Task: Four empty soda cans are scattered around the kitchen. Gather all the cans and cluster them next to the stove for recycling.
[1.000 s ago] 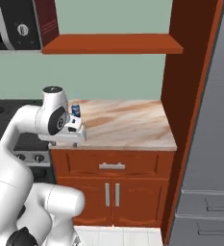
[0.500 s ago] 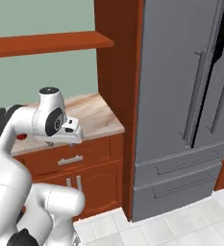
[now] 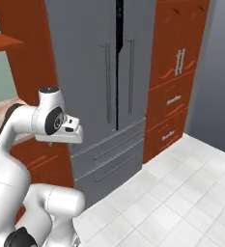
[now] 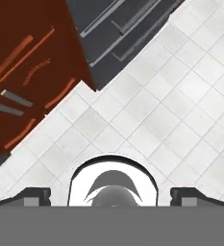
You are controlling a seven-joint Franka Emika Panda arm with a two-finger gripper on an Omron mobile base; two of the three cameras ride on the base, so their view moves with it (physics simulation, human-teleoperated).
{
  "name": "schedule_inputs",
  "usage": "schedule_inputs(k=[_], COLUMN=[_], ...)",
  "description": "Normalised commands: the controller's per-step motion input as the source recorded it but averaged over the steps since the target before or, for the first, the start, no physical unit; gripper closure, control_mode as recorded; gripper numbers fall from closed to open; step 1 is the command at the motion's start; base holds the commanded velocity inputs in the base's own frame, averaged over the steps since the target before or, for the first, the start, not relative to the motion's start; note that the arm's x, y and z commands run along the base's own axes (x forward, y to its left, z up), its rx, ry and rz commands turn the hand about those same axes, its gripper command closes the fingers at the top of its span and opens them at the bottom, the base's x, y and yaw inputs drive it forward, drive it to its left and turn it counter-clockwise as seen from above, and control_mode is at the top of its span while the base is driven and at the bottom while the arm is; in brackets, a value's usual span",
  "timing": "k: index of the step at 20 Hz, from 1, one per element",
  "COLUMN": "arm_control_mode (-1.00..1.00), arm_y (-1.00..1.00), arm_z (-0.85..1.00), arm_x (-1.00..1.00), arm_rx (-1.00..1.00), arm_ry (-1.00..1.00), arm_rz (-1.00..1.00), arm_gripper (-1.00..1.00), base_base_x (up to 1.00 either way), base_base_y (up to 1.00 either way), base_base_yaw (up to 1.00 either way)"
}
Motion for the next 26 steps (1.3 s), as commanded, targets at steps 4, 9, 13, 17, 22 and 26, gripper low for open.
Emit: schedule_inputs(k=[4,9,13,17,22,26], arm_control_mode=[1.00,1.00,1.00,1.00,1.00,1.00], arm_y=[0.00,0.00,0.00,0.00,0.00,0.00], arm_z=[0.00,0.00,0.00,0.00,0.00,0.00], arm_x=[0.00,0.00,0.00,0.00,0.00,0.00], arm_rx=[0.00,0.00,0.00,0.00,0.00,0.00], arm_ry=[0.00,0.00,0.00,0.00,0.00,0.00], arm_rz=[0.00,0.00,0.00,0.00,0.00,0.00], arm_gripper=[-1.00,-1.00,-1.00,-1.00,-1.00,-1.00], base_base_x=[0.00,0.00,0.00,0.00,0.00,0.00], base_base_y=[-0.96,-0.92,-0.46,-0.34,-0.23,-0.21], base_base_yaw=[-0.58,-0.61,-0.75,-0.85,-0.87,-0.85])
